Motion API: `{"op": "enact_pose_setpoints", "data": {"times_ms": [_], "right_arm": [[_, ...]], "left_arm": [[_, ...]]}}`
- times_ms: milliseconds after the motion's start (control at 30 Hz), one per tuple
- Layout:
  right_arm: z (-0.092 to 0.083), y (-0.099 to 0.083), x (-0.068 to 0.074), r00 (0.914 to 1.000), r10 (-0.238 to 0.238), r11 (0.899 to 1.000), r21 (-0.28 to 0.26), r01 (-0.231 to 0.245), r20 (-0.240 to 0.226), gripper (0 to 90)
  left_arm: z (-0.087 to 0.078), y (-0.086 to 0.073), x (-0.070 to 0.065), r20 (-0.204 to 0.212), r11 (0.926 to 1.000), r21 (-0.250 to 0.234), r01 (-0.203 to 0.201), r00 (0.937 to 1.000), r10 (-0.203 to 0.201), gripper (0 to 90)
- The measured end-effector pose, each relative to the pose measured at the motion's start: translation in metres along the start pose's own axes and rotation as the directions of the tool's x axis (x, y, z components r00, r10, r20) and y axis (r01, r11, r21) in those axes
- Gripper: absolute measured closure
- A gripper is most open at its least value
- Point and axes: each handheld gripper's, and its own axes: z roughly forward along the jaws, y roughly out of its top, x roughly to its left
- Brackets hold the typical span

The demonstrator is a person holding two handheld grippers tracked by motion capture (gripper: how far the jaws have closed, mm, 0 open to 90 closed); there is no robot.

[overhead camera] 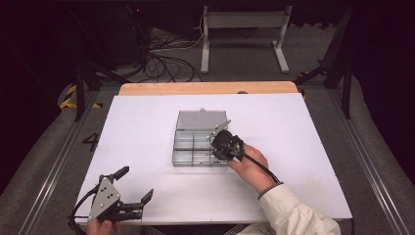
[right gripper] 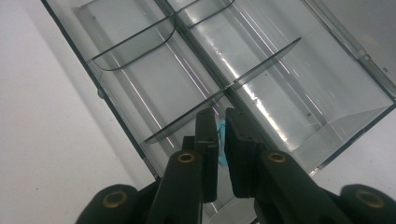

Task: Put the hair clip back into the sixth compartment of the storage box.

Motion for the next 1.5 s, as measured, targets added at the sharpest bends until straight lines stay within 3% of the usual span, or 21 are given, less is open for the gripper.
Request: {"op": "enact_pose_setpoints", "data": {"times_ms": [233, 433, 700, 833, 1133, 1300, 1500], "right_arm": [[-0.006, -0.001, -0.002, 1.0, 0.007, 1.0, -0.025, -0.007, -0.007, 78.7], [-0.018, -0.001, 0.0, 1.0, 0.008, 0.997, -0.081, -0.008, 0.0, 64.4], [-0.039, -0.003, 0.004, 0.9994, -0.013, 0.984, -0.178, 0.019, 0.033, 44.2], [-0.048, -0.004, 0.004, 1.0, -0.004, 0.974, -0.226, 0.006, 0.009, 38.1], [-0.054, -0.008, 0.003, 1.0, -0.004, 0.969, -0.246, 0.005, 0.006, 33.0], [-0.057, -0.009, 0.002, 0.9997, -0.013, 0.967, -0.256, 0.008, -0.019, 22.4], [-0.064, -0.012, 0.003, 0.9997, -0.017, 0.964, -0.267, 0.012, -0.017, 16.8]], "left_arm": [[0.0, 0.0, 0.0, -0.003, 1.0, 0.001, -0.006, 1.0, 0.006, 3.0], [0.0, 0.0, 0.0, 0.001, 1.0, 0.0, 0.008, 1.0, -0.008, 3.0], [0.0, 0.0, 0.0, -0.002, 1.0, -0.003, 0.006, 1.0, -0.006, 3.0], [0.0, 0.0, 0.001, -0.002, 1.0, -0.002, 0.009, 1.0, -0.009, 3.0], [0.0, 0.0, 0.0, -0.003, 1.0, -0.002, 0.009, 1.0, -0.009, 3.0], [0.0, 0.0, 0.001, -0.003, 1.0, -0.002, 0.008, 1.0, -0.008, 3.0], [0.0, 0.0, 0.0, -0.003, 1.0, -0.002, 0.008, 1.0, -0.008, 3.0]]}}
